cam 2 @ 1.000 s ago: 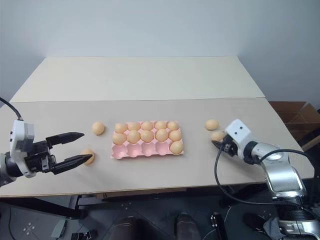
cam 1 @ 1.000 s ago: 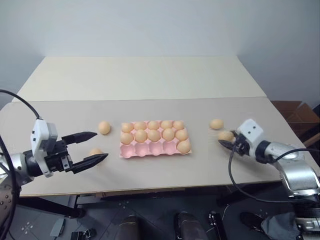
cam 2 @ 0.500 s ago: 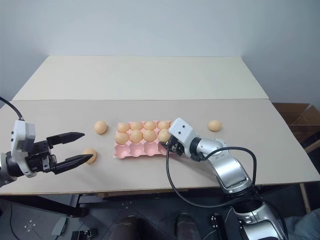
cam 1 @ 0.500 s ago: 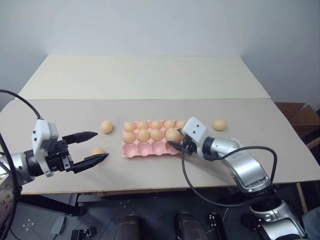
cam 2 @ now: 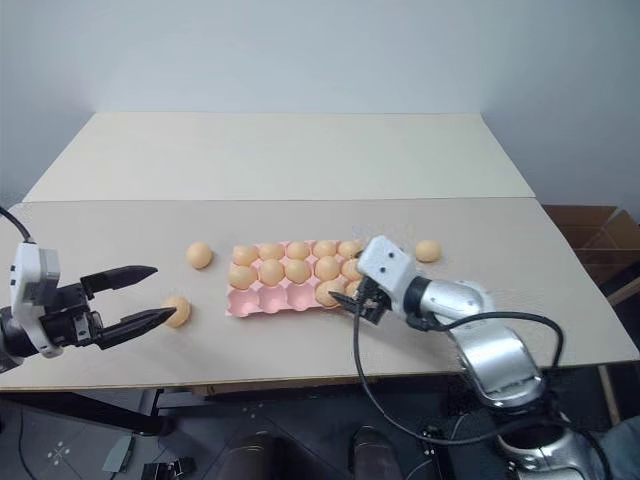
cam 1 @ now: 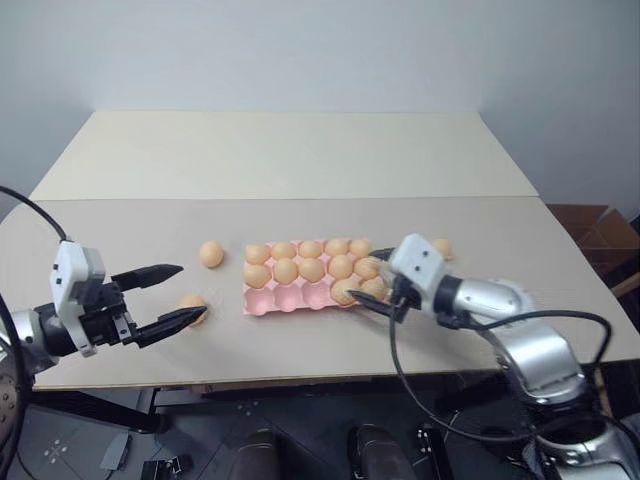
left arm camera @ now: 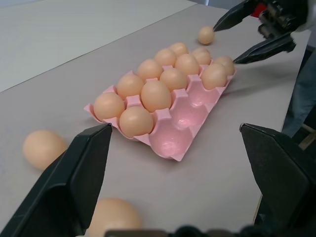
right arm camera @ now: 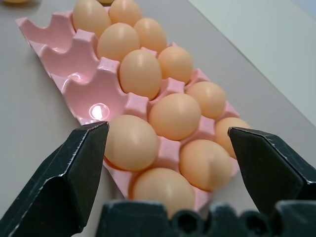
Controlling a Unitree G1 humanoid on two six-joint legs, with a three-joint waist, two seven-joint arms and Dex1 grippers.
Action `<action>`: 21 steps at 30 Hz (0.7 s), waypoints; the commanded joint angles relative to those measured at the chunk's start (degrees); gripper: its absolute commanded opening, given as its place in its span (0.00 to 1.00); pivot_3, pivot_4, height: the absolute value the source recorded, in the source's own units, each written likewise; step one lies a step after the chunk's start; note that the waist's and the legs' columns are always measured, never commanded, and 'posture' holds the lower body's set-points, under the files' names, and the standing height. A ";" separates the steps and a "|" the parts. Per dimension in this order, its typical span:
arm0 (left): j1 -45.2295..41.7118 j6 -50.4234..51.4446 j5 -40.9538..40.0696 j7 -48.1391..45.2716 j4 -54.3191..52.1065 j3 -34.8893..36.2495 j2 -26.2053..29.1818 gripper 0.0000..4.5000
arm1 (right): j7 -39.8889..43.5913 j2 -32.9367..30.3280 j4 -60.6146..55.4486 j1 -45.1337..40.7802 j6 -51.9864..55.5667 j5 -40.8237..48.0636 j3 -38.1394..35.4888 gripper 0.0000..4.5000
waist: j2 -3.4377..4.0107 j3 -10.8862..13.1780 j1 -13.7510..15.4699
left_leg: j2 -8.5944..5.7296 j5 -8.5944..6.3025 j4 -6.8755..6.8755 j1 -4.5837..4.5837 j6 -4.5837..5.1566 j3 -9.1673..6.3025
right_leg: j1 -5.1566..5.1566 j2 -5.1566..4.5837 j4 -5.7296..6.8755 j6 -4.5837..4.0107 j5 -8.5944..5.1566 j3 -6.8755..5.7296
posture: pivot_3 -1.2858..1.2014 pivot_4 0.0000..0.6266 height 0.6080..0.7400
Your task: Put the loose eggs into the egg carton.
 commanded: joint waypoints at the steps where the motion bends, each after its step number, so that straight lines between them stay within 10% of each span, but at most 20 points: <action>1: 0.56 -1.34 0.08 -1.26 0.61 3.61 1.21 1.00 | 3.73 -4.10 -5.32 3.15 -1.08 5.16 -9.63 1.00 | 0.00 0.00 0.09 | 0.00 0.00 0.00 -0.01 0.00 0.00 | -0.01 0.00 0.00 0.02 -0.02 0.00 | 0.52 0.24 1.00; 11: 9.05 -0.87 -0.23 -9.61 4.17 14.35 3.64 1.00 | 19.61 -12.84 4.65 20.55 -12.35 14.23 -34.83 1.00 | -0.01 0.00 -0.02 | 0.03 -0.01 -0.05 0.10 0.00 0.04 | 0.06 -0.01 -0.06 0.10 -0.37 0.03 | 0.52 0.24 1.00; 21: 8.49 0.13 -2.37 -6.06 1.32 13.49 0.70 1.00 | 17.31 -13.14 12.38 17.82 -17.54 12.13 -31.78 1.00 | 0.00 0.01 -0.13 | 0.05 -0.01 -0.05 0.26 -0.01 0.12 | 0.10 -0.05 0.02 0.10 -0.37 0.11 | 0.52 0.24 1.00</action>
